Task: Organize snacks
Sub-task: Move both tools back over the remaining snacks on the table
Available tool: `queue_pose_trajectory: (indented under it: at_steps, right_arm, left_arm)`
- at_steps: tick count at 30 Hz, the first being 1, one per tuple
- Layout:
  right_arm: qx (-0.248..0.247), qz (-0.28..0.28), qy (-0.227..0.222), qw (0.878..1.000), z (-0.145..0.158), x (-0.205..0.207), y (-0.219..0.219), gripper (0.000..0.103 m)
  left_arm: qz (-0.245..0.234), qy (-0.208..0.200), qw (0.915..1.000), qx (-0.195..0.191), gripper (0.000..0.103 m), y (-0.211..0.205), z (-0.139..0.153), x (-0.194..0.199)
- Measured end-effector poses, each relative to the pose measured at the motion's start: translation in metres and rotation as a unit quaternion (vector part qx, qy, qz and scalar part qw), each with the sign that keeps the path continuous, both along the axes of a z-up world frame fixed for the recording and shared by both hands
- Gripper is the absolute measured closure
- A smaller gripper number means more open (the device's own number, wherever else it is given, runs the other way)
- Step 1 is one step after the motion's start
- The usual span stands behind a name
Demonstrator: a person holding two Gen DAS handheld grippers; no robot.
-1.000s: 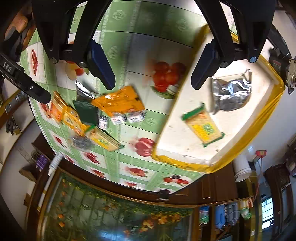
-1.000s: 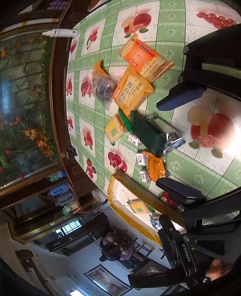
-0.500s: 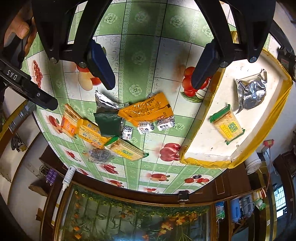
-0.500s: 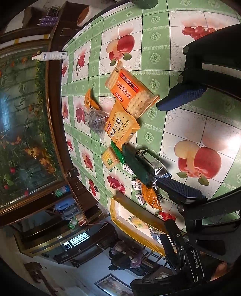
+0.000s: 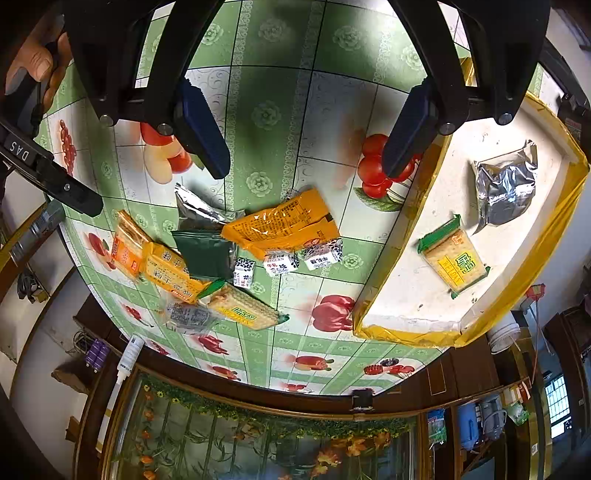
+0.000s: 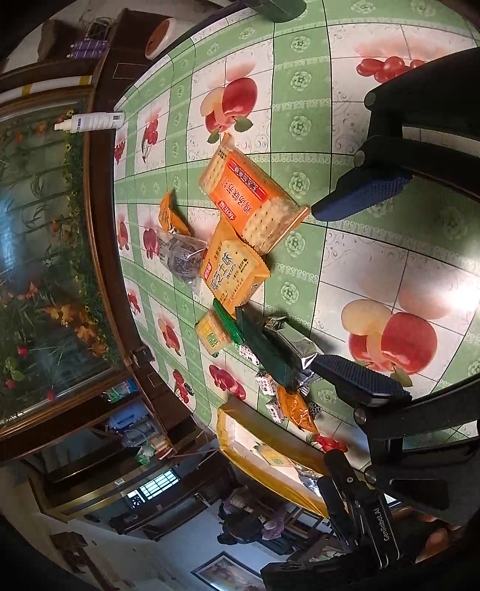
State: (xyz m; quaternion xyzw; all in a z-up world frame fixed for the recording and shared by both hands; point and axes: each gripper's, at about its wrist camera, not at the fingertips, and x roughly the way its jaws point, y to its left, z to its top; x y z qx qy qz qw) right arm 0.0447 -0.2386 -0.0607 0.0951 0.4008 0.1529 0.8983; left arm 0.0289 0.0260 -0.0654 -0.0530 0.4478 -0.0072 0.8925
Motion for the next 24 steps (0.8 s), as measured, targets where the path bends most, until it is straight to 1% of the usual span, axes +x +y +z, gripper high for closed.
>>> queue_pose_trajectory:
  at_steps: [8,15,24]
  right_arm:
    - [-0.003,-0.009,0.016,1.0,-0.011,0.008,-0.008,0.026]
    - [-0.002,-0.02,0.03,0.999,-0.018,0.018,-0.016,0.026]
    - [0.004,-0.046,0.065,0.997,-0.037,0.053,-0.028,0.026]
  left_arm:
    - [-0.022,0.019,0.9995,0.01,0.018,-0.005,-0.014,0.028]
    - [-0.051,0.032,0.9976,0.033,0.018,-0.017,-0.023,0.054]
    - [-0.059,0.054,0.996,0.038,0.019,-0.021,-0.041,0.08]
